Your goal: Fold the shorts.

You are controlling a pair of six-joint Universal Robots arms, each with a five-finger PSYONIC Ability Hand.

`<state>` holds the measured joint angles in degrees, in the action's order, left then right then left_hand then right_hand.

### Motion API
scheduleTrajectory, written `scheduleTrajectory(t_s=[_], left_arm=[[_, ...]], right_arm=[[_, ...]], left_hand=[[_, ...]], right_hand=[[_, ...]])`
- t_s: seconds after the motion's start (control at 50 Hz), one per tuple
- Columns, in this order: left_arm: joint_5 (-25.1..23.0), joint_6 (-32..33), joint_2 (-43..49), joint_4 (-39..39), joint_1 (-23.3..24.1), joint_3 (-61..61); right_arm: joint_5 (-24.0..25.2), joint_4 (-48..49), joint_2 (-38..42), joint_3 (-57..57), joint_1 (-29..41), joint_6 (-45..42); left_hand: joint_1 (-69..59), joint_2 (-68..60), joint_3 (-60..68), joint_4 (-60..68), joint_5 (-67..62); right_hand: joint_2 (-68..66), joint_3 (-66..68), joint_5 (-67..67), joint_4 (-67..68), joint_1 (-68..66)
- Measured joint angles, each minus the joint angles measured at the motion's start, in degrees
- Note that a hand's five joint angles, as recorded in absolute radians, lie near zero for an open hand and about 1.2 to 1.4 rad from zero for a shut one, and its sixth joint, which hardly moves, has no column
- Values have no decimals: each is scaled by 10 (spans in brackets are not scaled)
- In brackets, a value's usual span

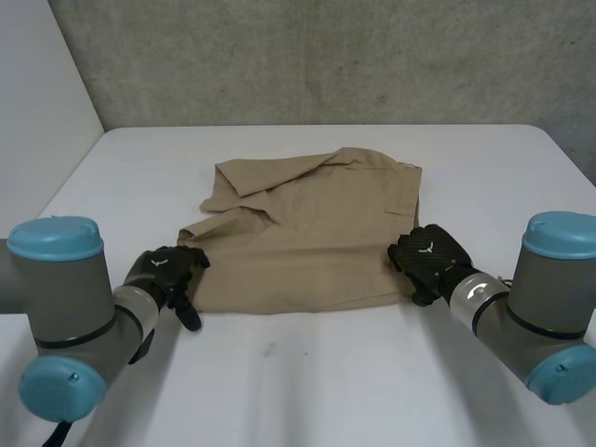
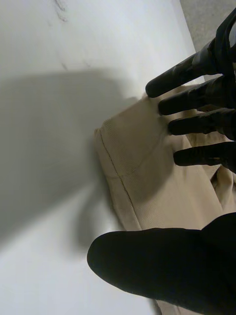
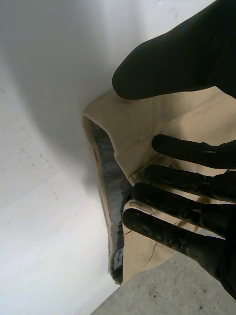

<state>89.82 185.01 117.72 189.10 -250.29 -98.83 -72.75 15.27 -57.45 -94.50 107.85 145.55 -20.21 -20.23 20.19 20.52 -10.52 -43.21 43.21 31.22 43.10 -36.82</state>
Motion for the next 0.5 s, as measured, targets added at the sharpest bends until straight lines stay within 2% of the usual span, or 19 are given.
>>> scheduleTrajectory(t_s=[0.14,0.2,0.22,0.5], left_arm=[[0,1,19,0,-2,21],[0,4,25,0,-2,28],[0,7,27,0,-2,31],[0,48,44,8,-2,49]], right_arm=[[0,-1,11,15,0,0],[-1,-1,17,23,0,1],[-1,-1,19,26,0,2],[-8,-5,15,34,1,10]], left_hand=[[0,0,0,0,0],[0,-3,0,0,-2],[0,-3,0,0,-2],[-69,-62,63,63,-64]], right_hand=[[-39,38,29,40,-27],[-148,148,135,151,-128],[-228,225,215,227,-170],[-244,244,243,250,-171]])
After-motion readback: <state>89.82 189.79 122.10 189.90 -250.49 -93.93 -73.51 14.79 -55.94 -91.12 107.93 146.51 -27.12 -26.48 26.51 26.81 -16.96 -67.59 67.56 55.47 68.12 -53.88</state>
